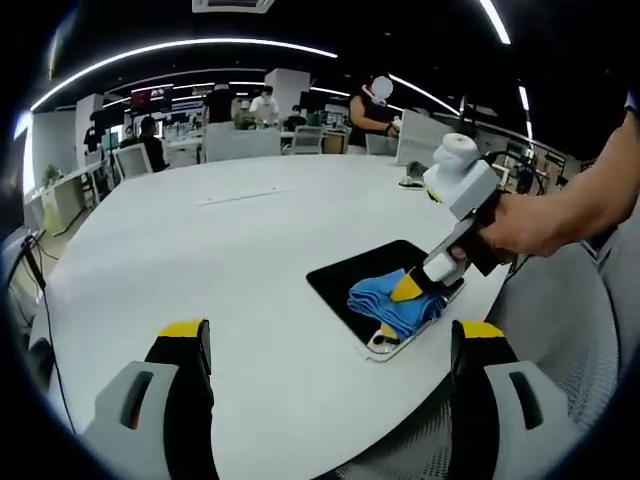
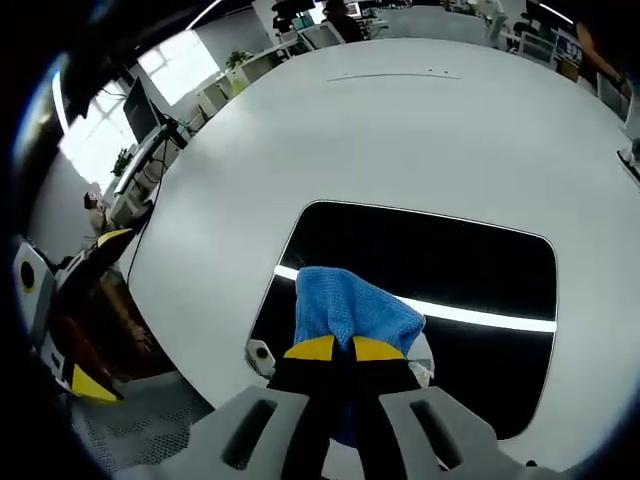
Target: Wipe the mirror surface with the cleaning cloth until all visible marks leave the cleaned area.
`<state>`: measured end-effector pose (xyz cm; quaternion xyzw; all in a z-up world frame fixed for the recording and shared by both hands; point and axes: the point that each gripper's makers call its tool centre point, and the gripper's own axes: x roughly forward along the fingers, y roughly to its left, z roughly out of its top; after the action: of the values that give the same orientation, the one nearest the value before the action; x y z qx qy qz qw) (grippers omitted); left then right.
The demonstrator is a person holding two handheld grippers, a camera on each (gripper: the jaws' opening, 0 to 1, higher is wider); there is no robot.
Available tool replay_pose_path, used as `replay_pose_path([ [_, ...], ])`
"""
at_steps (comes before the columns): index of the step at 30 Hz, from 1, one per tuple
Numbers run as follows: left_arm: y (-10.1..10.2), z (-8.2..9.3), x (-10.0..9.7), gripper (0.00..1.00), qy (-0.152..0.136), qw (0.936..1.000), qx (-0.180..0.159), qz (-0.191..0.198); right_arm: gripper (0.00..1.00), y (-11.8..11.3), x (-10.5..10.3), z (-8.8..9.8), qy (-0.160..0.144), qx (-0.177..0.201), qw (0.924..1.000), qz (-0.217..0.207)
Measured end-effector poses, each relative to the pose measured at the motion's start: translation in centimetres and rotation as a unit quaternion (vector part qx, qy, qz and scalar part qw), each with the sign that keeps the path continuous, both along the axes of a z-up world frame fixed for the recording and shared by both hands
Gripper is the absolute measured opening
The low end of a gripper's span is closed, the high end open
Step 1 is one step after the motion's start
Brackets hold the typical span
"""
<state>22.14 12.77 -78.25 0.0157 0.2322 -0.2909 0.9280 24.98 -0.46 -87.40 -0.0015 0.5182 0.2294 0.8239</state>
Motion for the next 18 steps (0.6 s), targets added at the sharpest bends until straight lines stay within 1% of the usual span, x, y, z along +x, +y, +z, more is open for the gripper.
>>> replay_pose_path([
  [2, -0.1, 0.0, -0.2, 0.99, -0.001, 1.0000, 0.000, 0.000, 0.00, 0.1, -0.7, 0.0, 0.000, 0.004, 1.0000, 0.000],
  [6, -0.4, -0.1, -0.6, 0.99, 0.001, 1.0000, 0.001, -0.004, 0.00, 0.0, -1.4, 0.1, 0.005, 0.015, 0.9998, -0.007],
  [18, -1.7, -0.1, -1.2, 0.99, 0.004, 0.9998, -0.001, -0.019, 0.00, 0.0, -2.2, 0.2, 0.010, 0.023, 0.9997, -0.003],
])
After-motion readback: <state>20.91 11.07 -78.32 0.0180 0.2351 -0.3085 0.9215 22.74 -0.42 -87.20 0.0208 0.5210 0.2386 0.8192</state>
